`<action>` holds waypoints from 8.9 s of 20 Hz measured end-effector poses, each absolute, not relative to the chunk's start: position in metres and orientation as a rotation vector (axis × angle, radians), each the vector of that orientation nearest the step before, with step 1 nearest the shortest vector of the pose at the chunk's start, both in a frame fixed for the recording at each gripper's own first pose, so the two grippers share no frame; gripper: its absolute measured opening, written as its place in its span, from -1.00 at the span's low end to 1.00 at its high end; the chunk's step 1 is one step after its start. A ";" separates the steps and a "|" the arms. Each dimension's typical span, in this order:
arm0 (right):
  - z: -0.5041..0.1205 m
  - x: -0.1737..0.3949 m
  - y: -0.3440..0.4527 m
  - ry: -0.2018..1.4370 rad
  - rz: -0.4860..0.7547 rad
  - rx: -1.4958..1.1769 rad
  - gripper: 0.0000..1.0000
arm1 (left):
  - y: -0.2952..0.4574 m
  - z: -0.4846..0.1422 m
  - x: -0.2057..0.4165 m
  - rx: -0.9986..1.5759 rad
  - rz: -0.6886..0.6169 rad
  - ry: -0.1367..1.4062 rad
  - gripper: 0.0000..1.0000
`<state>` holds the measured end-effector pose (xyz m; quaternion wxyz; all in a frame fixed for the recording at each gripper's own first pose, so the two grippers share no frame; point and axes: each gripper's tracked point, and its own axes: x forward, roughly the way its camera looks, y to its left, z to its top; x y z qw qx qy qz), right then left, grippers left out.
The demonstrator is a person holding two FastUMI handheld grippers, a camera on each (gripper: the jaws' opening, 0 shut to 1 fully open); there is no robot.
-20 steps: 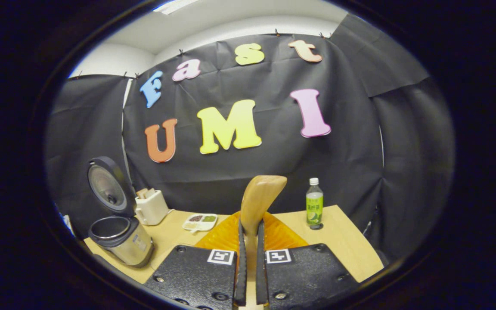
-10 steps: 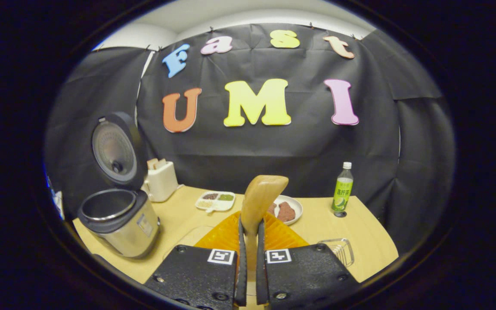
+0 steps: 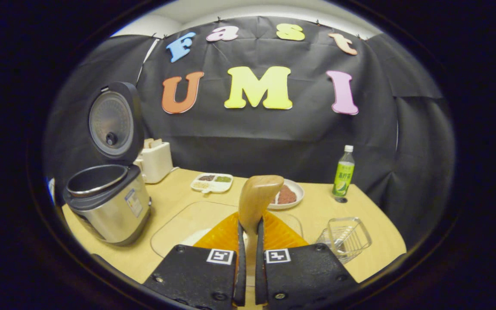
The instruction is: Close the left gripper, press the button to open the rice cooker; take a wooden spoon from the chopstick holder with the right hand, scoop a spoonful of rice and pour it into the rice cooker, then put the wooden spoon back into the chopstick holder.
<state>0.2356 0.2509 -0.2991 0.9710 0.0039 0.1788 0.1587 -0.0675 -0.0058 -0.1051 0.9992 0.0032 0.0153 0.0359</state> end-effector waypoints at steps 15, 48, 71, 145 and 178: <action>-0.314 0.262 0.230 0.566 0.306 0.639 -0.72 | 0.014 -0.099 -0.071 -0.013 0.101 0.023 0.89; -0.227 0.237 0.240 0.578 0.360 1.368 -0.74 | 0.002 -0.121 -0.079 0.028 0.005 0.100 0.89; -0.142 0.230 0.484 0.475 0.493 0.725 -0.73 | 0.093 -0.092 -0.132 0.040 0.149 0.047 0.89; -0.091 0.226 0.152 0.107 0.173 0.017 -0.68 | -0.036 -0.077 -0.080 0.011 0.032 0.010 0.89; -0.171 0.221 0.047 0.125 0.045 0.183 0.99 | -0.021 -0.022 0.052 0.097 0.146 -0.014 0.92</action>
